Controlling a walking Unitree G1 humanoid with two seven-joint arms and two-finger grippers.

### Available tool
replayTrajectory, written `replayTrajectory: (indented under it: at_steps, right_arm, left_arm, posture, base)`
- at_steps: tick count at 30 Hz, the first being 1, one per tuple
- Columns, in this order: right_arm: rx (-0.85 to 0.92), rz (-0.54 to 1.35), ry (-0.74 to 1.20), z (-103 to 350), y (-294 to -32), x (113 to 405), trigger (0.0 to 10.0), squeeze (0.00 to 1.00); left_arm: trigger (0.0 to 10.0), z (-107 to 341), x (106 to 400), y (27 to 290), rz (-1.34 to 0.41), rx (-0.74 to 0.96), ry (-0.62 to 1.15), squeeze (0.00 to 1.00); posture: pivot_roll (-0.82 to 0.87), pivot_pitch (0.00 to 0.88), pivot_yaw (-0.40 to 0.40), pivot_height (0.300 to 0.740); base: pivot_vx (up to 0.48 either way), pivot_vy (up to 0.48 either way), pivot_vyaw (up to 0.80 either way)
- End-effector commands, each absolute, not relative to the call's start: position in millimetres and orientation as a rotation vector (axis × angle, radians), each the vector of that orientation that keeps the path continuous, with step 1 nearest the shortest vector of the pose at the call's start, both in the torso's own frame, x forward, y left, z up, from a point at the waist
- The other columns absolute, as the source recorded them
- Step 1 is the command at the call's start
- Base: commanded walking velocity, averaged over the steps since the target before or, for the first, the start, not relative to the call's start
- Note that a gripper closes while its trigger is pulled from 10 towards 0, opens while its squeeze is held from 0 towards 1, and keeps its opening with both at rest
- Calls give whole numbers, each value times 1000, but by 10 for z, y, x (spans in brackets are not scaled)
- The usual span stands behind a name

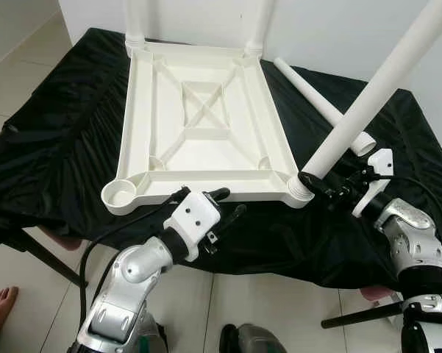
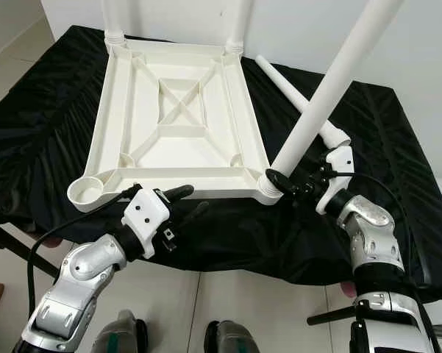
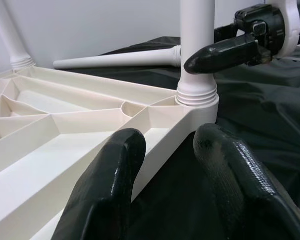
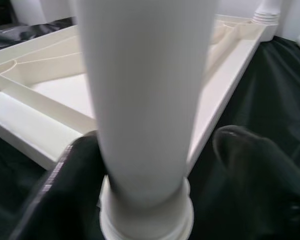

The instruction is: Building children table

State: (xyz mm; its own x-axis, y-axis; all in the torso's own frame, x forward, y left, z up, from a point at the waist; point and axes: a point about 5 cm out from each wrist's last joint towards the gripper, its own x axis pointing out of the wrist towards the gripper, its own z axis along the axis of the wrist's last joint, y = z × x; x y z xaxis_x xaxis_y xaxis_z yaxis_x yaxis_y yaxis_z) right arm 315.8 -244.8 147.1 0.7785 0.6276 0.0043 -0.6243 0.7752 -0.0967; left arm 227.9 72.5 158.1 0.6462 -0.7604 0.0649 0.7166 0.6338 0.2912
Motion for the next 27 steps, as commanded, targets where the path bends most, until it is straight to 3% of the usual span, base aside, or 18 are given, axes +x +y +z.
replayTrajectory:
  at_steps: [1,12,13,26,27]
  right_arm:
    - [-105,674,-21,1439,-2476,3172,0,0]
    - [-92,710,-11,1396,-2436,3174,0,0]
    - [-90,709,-14,1397,-2430,3168,10000,0]
    - [-40,663,-50,1379,-2344,3032,10000,0]
    - [-10,587,-80,1412,-2322,3010,10000,0]
  left_arm:
    - [10000,1582,2299,722,-814,231,-183,0]
    - [10000,1587,2303,717,-812,230,-185,0]
    - [10000,1588,2299,715,-813,229,-185,0]
    - [10000,1572,2266,702,-815,220,-177,0]
    - [10000,1568,2265,699,-814,217,-176,0]
  posture:
    - [37,71,-85,740]
    - [36,72,-86,740]
    - [35,75,-87,740]
    - [27,87,-94,740]
    - [21,86,-99,740]
  base:
    - [0,0,0]
    - [0,0,0]
    - [0,0,0]
    - [0,0,0]
    - [0,0,0]
